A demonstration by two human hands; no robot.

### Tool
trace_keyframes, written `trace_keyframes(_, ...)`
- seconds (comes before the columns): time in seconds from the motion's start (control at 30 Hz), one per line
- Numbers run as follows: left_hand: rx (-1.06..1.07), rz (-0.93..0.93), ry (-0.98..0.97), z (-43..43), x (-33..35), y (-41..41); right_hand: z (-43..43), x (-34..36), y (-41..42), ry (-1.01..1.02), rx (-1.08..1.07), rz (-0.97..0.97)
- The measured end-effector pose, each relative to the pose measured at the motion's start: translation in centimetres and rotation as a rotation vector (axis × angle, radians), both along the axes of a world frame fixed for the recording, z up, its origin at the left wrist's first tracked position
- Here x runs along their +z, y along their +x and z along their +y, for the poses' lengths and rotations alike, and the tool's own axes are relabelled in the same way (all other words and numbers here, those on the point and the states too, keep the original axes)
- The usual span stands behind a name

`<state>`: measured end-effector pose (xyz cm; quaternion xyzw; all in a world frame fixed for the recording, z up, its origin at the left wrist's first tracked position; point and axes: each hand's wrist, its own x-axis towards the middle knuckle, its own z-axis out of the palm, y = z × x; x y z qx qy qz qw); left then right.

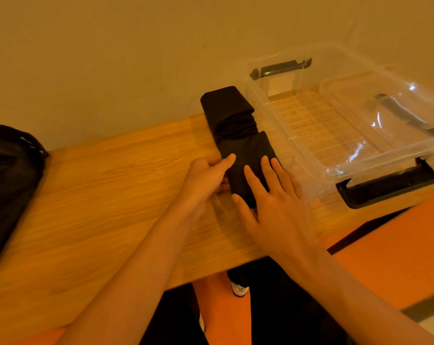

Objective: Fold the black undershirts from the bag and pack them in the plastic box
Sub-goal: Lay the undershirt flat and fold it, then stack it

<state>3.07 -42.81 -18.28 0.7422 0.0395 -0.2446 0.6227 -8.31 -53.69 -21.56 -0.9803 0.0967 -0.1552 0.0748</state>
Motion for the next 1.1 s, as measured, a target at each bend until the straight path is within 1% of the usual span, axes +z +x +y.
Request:
trace_keyframes(0.03, 0.010, 0.001, -0.035, 0.0, 0.0, 0.2, -0.1, 0.0, -0.2, 0.003, 0.007, -0.004)
trace_keyframes(0.1, -0.003, -0.026, -0.040, 0.0, 0.2, 0.6, -0.2, 0.0, -0.4, 0.011, 0.021, -0.009)
trace_keyframes(0.23, -0.065, -0.130, 0.088, -0.7, 0.6, 0.9, -0.4, 0.4, -0.6, 0.041, 0.042, -0.042)
trace_keyframes(0.3, -0.092, -0.111, 0.099, -0.9, 1.0, 1.1, -0.5, 0.5, -0.6, 0.058, 0.042, -0.053)
trace_keyframes(0.47, -0.153, -0.055, -0.009, -1.4, 1.9, 0.8, -1.1, 0.7, -0.8, 0.079, 0.054, -0.081)
trace_keyframes(0.53, -0.126, -0.063, -0.067, -1.6, 1.7, 0.5, -1.3, 0.8, -0.7, 0.073, 0.068, -0.081)
trace_keyframes(0.73, -0.053, -0.083, -0.339, -1.8, 1.5, -0.5, -1.5, 1.6, -0.8, 0.104, 0.095, -0.103)
trace_keyframes(0.83, -0.043, -0.057, -0.404, -2.5, 1.1, -1.2, -1.6, 1.9, -0.8, 0.141, 0.103, -0.102)
trace_keyframes(0.97, -0.024, -0.028, -0.341, -2.6, 0.7, -1.1, -1.6, 1.9, -0.7, 0.106, 0.092, -0.083)
trace_keyframes(1.1, -0.038, -0.007, -0.190, -2.3, 0.6, -0.5, -1.6, 1.5, -0.6, 0.068, 0.092, -0.061)
